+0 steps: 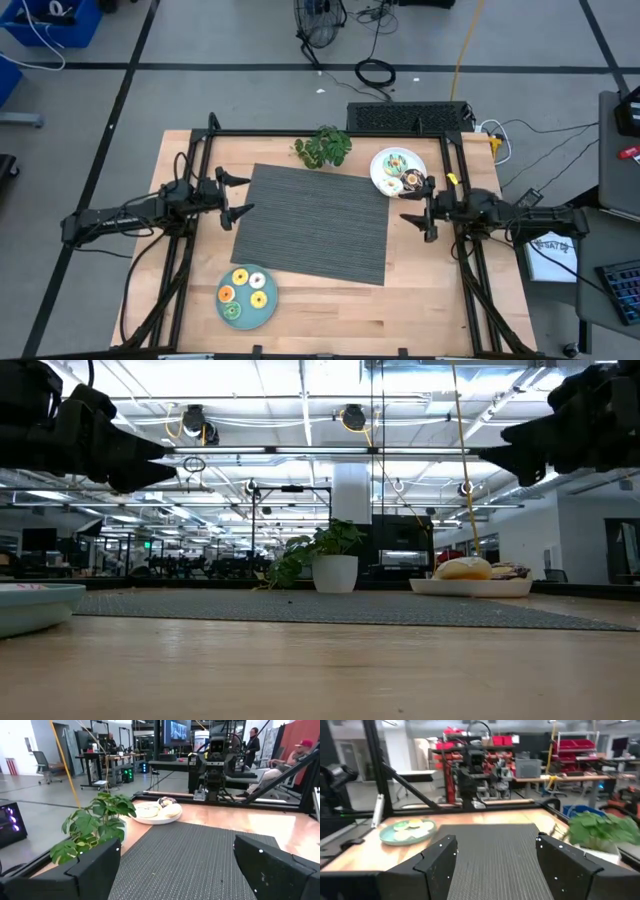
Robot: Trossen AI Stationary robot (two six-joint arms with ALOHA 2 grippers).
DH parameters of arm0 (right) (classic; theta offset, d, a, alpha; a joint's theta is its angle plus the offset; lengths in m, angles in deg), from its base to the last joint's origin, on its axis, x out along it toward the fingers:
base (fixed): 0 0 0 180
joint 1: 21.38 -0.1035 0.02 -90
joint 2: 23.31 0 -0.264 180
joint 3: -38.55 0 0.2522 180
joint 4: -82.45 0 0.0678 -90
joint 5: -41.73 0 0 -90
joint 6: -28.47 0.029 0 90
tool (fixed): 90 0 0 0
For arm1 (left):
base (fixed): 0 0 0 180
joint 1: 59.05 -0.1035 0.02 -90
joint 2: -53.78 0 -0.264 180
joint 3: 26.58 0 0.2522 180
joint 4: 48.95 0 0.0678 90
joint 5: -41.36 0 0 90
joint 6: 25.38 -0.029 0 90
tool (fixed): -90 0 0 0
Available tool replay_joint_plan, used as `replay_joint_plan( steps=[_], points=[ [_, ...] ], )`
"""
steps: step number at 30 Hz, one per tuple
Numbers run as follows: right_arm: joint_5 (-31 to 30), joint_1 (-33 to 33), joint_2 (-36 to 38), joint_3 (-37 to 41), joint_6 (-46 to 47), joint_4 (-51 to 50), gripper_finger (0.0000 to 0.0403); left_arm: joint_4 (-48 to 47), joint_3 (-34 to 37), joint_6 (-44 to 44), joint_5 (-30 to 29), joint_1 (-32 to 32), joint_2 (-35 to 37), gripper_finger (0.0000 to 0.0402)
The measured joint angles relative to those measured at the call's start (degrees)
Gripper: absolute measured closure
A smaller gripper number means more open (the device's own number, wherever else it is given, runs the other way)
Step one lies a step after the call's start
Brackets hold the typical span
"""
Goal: Pick & Place donuts
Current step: Return to Home Position
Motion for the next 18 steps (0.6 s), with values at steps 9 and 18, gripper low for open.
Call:
replay_joint_plan(
  steps=[9,18],
  points=[
    [-0.6,0.0,-0.1,0.1,3.2,-7.2,0.0151,0.1,0.0,0.0,0.0,0.0,0.0,0.0029],
    [-0.5,0.0,-0.2,0.2,4.8,-6.3,0.0151,0.1,0.0,0.0,0.0,0.0,0.0,0.0022]
  ],
)
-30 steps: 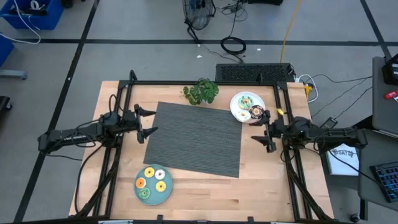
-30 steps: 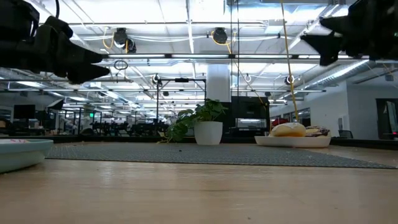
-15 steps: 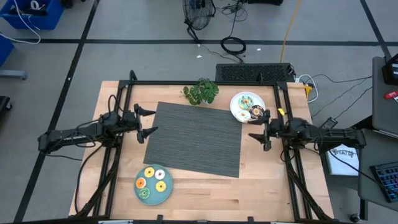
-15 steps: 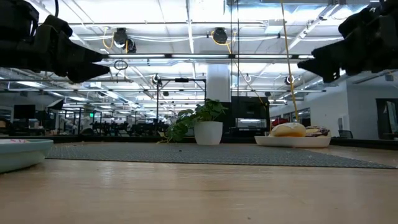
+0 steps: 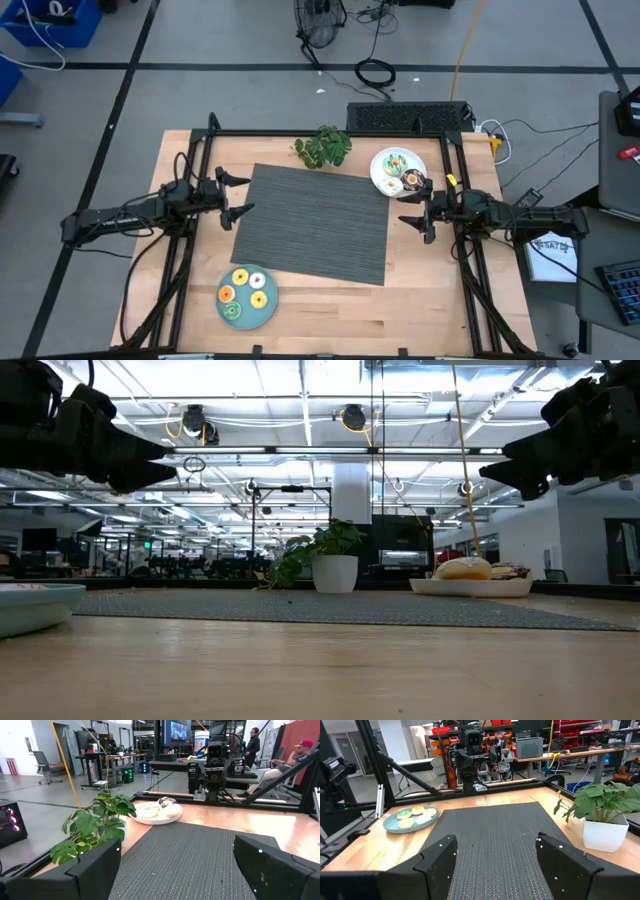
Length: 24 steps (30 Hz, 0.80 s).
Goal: Pick & Place donuts
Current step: Return to Home Position
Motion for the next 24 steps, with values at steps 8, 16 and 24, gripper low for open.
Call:
replay_joint_plan(
  steps=[8,16,24],
  points=[
    [0.0,0.0,0.0,0.0,0.0,0.0,0.0151,0.0,0.0,0.0,0.0,0.0,0.0,0.0026],
    [0.0,0.0,0.0,0.0,0.0,0.0,0.0151,0.0,0.0,0.0,0.0,0.0,0.0,0.0019],
    [0.0,0.0,0.0,0.0,0.0,0.0,0.0151,0.0,0.0,0.0,0.0,0.0,0.0,0.0024]
  ],
)
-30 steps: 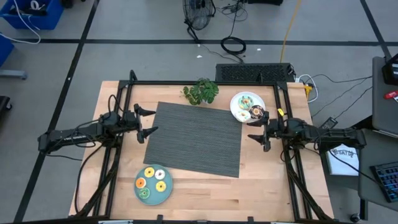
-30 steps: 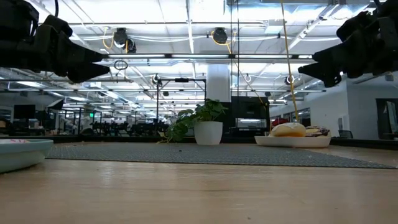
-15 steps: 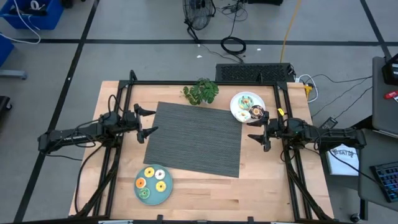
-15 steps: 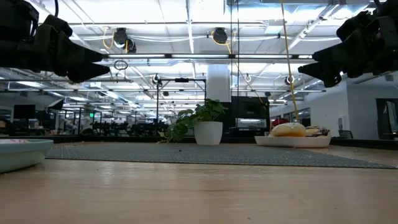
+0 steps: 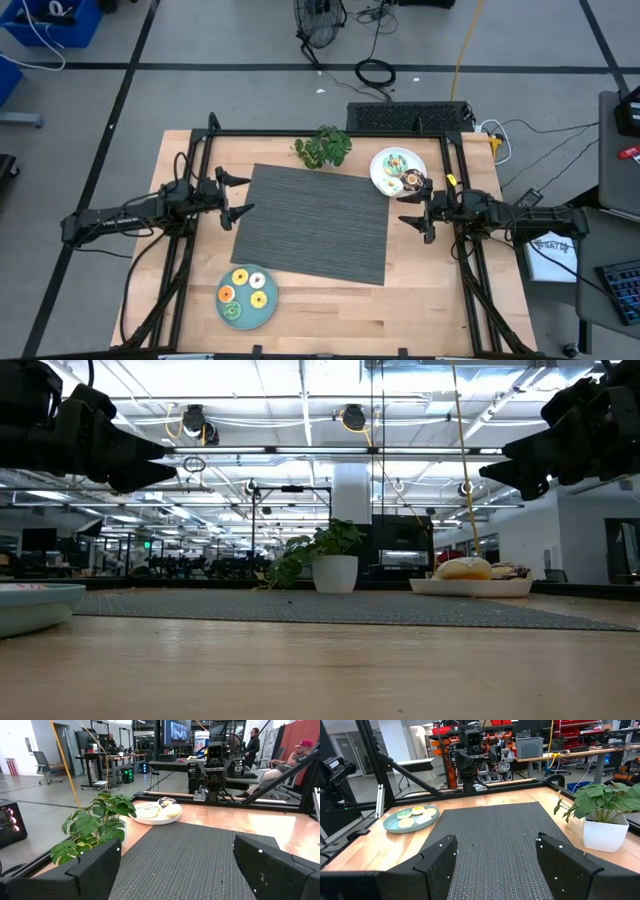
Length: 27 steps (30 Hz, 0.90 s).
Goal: Pick & Place donuts
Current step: Return to Home Position
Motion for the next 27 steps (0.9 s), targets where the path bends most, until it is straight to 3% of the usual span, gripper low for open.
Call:
replay_joint_plan(
  steps=[27],
  points=[
    [0.0,0.0,0.0,0.0,0.0,0.0,0.0151,0.0,0.0,0.0,0.0,0.0,0.0,0.0027]
  ],
)
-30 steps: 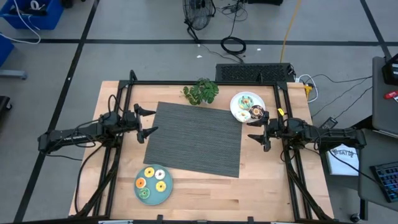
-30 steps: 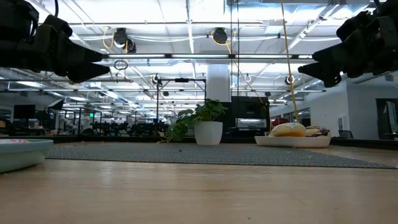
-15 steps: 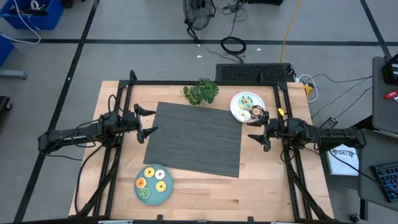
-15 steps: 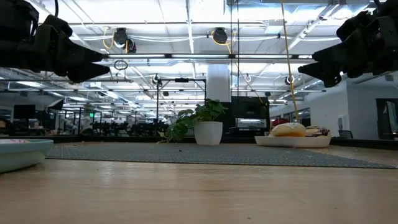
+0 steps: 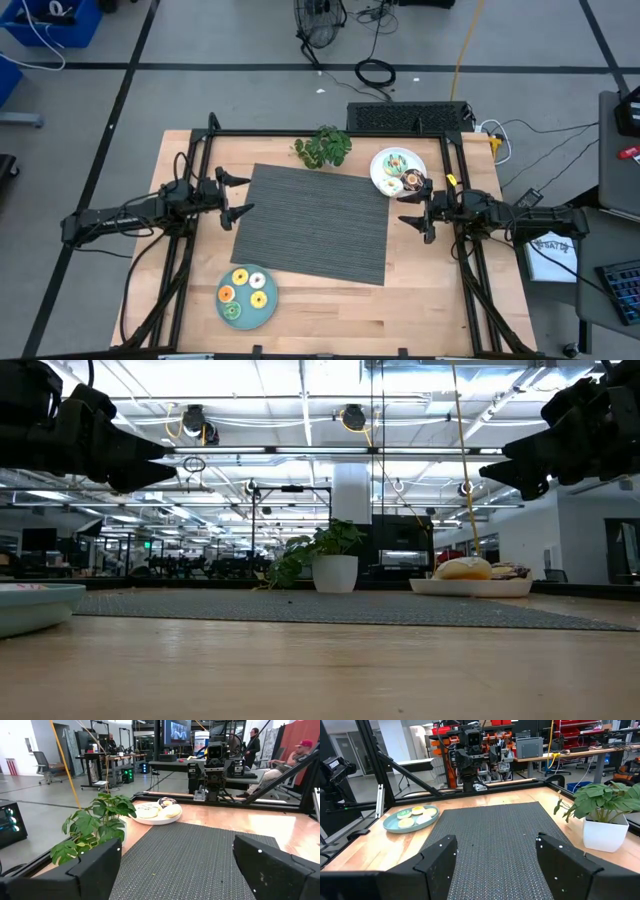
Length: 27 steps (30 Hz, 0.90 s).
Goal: Pick & Place donuts
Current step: Return to Home Position
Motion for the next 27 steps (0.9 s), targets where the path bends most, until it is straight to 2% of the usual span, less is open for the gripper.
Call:
replay_joint_plan(
  steps=[10,27],
  points=[
    [0.0,0.0,0.0,0.0,0.0,0.0,0.0151,0.0,0.0,0.0,0.0,0.0,0.0,0.0019],
    [0.0,0.0,0.0,0.0,0.0,0.0,0.0151,0.0,0.0,0.0,0.0,0.0,0.0,0.0027]
  ],
)
